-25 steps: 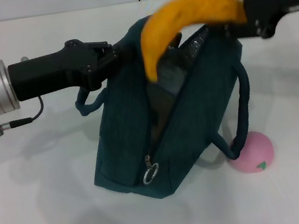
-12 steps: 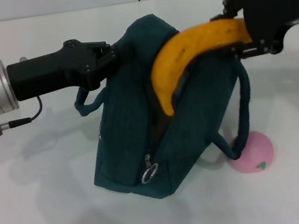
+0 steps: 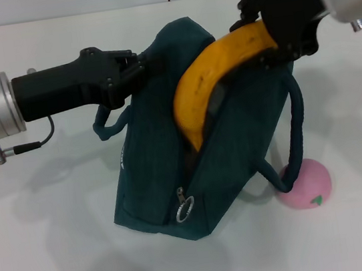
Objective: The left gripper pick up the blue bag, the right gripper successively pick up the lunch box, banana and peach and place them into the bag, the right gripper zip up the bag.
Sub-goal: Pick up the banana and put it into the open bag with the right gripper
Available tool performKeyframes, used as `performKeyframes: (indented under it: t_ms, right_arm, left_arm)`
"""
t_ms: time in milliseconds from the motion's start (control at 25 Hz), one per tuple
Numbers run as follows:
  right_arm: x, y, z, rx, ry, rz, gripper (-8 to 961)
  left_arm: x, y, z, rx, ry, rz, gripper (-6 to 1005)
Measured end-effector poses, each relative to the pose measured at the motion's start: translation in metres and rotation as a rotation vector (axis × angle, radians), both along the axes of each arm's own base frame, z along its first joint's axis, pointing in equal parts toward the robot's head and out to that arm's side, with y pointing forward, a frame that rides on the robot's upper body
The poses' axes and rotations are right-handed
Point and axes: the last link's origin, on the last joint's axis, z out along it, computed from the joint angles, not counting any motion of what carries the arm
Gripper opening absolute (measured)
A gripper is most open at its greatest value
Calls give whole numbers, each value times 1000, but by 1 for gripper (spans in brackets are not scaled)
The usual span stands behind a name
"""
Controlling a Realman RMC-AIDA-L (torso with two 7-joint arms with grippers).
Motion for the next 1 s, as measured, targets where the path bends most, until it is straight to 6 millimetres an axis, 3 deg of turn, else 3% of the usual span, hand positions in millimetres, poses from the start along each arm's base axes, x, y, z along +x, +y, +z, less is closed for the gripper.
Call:
performKeyframes:
  t_ms: [440,1000]
  right_arm:
    - [-25,-8,-32,-85,-152,64,433]
    - [-35,-4,-54,-36,-86,37,434]
  left_arm:
    - [0,0,-2,-6,-6,5,40]
    - [0,0,-2,-2,-4,2,41]
